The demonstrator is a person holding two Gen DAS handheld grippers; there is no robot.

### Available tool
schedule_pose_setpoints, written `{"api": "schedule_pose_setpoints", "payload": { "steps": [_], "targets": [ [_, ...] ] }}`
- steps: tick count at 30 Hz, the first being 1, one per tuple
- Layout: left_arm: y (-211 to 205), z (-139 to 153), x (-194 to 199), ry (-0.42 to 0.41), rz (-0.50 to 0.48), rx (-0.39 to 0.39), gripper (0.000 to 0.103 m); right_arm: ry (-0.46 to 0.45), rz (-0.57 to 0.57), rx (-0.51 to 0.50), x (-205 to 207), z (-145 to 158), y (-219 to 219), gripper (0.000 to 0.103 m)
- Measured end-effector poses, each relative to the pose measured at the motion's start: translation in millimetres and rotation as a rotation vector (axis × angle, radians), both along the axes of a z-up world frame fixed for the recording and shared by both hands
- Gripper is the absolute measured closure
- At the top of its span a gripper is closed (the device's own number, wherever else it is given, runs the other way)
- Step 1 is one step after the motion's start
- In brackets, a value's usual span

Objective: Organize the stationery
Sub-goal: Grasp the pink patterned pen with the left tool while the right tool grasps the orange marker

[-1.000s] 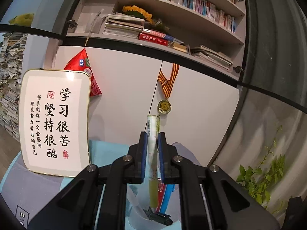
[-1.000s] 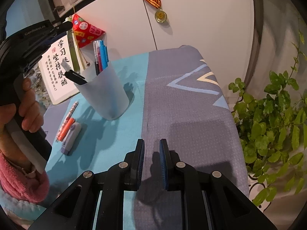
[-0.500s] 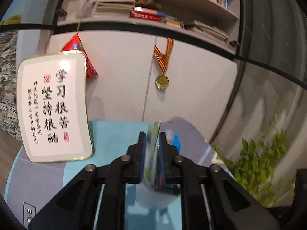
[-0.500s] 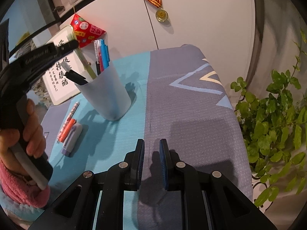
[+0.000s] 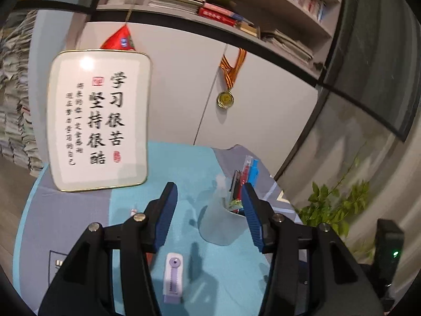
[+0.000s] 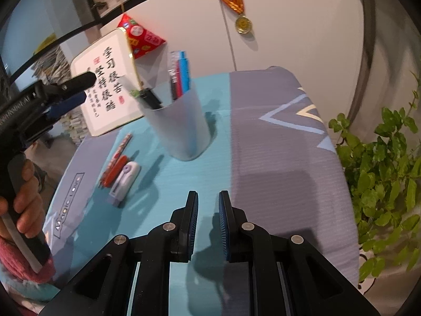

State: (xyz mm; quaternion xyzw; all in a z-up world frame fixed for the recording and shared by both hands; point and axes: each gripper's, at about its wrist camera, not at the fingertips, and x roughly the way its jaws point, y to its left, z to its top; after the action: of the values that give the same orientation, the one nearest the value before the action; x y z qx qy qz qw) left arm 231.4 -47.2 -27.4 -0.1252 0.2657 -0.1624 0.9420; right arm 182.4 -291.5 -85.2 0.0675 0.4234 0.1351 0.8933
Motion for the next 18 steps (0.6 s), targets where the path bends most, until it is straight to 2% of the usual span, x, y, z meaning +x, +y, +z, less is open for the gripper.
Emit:
{"api": "schedule_pose_setpoints", "payload": {
  "steps": [2, 6, 8, 10, 14, 18],
  "targets": [
    [8, 2, -7, -0.006, 0.006, -0.003, 0.055, 0.001, 0.016, -0.006, -1, 0, 6, 0.088],
    [22, -15, -15, 0.014, 0.047, 0.106, 0.056, 0.004, 0.038, -0.019, -3, 1, 17, 0.088],
    [28, -35, -14, 0.065, 0.053, 0.175, 0.057, 0.007, 0.043, -0.022, -3, 1, 21, 0.088],
    [34, -59, -11, 0.134, 0.058, 0.228, 0.066, 0.013, 0.054, -0.026, -2, 0, 27, 0.088],
    [42, -88, -3, 0.218, 0.044, 0.269, 0.077, 0.025, 0.089, -0.040, 1, -1, 44, 0.088],
    [43, -101, 7, 0.248, 0.014, 0.274, 0.077, 0.033, 0.127, -0.049, 0, 0, 59, 0.088]
  ]
}}
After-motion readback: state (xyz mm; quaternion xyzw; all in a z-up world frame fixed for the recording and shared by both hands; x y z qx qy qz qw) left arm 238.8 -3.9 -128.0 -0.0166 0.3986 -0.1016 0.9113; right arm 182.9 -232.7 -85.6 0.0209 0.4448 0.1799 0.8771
